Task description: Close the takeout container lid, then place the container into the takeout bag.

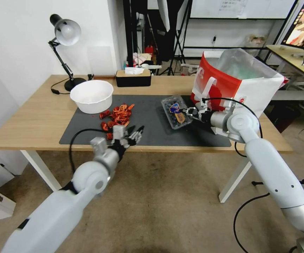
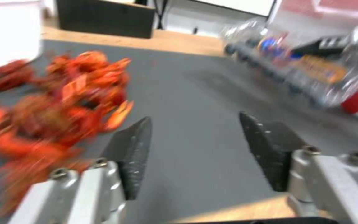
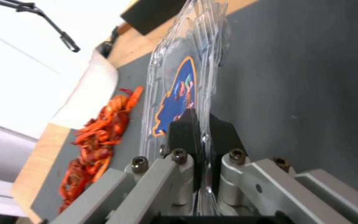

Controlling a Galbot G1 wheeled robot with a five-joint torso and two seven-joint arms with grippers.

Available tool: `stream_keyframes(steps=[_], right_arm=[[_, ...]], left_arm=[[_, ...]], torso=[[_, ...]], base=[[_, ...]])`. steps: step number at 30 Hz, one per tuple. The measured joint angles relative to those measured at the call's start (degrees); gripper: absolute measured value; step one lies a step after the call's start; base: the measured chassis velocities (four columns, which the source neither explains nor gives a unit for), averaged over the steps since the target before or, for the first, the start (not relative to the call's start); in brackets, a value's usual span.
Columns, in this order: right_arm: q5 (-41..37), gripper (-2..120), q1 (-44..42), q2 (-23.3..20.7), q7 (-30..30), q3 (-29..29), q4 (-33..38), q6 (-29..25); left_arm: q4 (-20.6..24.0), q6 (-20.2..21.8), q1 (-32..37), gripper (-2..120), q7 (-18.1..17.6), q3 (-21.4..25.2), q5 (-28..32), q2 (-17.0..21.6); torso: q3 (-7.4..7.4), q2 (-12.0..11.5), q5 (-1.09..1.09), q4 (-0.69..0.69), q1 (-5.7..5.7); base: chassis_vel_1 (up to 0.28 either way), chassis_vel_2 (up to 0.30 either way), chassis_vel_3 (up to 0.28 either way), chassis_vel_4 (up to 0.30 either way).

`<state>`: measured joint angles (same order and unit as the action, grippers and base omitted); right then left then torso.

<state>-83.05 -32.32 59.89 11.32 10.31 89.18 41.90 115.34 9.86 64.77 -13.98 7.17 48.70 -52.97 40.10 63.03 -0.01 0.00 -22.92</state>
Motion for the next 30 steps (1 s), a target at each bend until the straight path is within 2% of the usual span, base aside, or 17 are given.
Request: stream_keyframes(steps=[4,6,7,8,9,12,14,15,20,23,28,30], right_arm=[[0.1,0,0.3,0.3,-0.3,-0.2,1.3,0.0],[0.9,0,0.6,0.5,-0.7,-0.5,3.0,-0.3],[1.4,0,0.6,0.5,-0.8,-0.5,3.8,-0.7],[1.4,0,0.6,0.5,-0.8,-0.5,3.8,-0.7],[2.2,0,0.4,0.1,-1.1,-0.2,5.6,-1.3],[4.6,0,0.0,-0.7,-1.7,0.7,8.8,-3.2],[5.9,0,0.3,-1.0,-1.7,0.8,10.3,-4.3],[7.0,0,0.6,-1.3,-1.7,0.9,11.5,-5.4],[9.5,0,1.7,-2.4,-1.4,2.2,14.7,-8.7],[13.1,0,3.5,-5.4,-0.5,5.0,17.2,-13.4],[15.2,0,5.8,-8.9,1.2,6.8,16.7,-16.0],[17.8,0,7.5,-11.1,1.8,7.5,14.1,-18.2]], left_arm=[[1.1,-2.1,4.8,69,-0.3,2.1,-2.8,0.3],[2.0,-4.7,10.2,79,-0.3,5.1,-7.5,-0.2],[2.2,-5.6,11.8,84,-0.2,5.9,-8.7,-0.6],[2.2,-5.6,11.8,84,-0.2,5.9,-8.7,-0.6],[2.3,-6.6,13.2,91,-0.3,6.3,-10.0,-1.1],[2.2,-9.0,15.2,98,-0.4,7.0,-12.4,-2.1],[2.2,-10.5,16.4,100,-0.6,7.4,-14.0,-2.5],[2.2,-11.4,17.1,100,-0.9,7.7,-15.2,-2.7],[2.2,-13.0,19.0,100,-1.5,8.9,-17.8,-3.5],[2.3,-14.7,21.2,100,-1.5,10.4,-19.8,-4.5],[2.2,-15.9,22.7,100,-1.5,10.6,-20.6,-5.6],[1.9,-16.4,23.7,100,-1.4,10.3,-21.4,-6.5]], torso=[[0.00,0.0,0.00,0.00,0.00],[-0.01,0.0,0.01,0.01,0.00],[-0.01,0.0,0.01,0.03,0.01],[-0.01,0.0,0.01,0.03,0.01],[0.00,0.0,0.01,0.06,0.01],[-0.01,0.0,-0.01,-0.05,0.00],[0.00,0.0,0.02,-0.05,0.01],[0.00,0.0,0.03,-0.01,0.00],[0.00,0.0,0.01,0.02,0.01],[0.00,0.0,0.03,-0.01,0.01],[0.00,0.0,0.01,-0.01,0.01],[0.00,0.0,0.01,0.01,0.01]], base=[[0.000,0.000,0.000,0.000],[0.000,0.000,0.000,0.000],[0.000,0.000,0.000,0.000],[0.000,0.000,0.000,0.000],[0.000,0.000,0.000,0.000],[0.000,0.000,0.000,0.000],[0.000,0.000,0.000,0.000],[0.000,0.000,0.000,0.000],[0.000,0.000,0.000,0.000],[0.000,0.000,0.000,0.000],[0.000,0.000,0.000,0.000],[0.000,0.000,0.000,0.000]])
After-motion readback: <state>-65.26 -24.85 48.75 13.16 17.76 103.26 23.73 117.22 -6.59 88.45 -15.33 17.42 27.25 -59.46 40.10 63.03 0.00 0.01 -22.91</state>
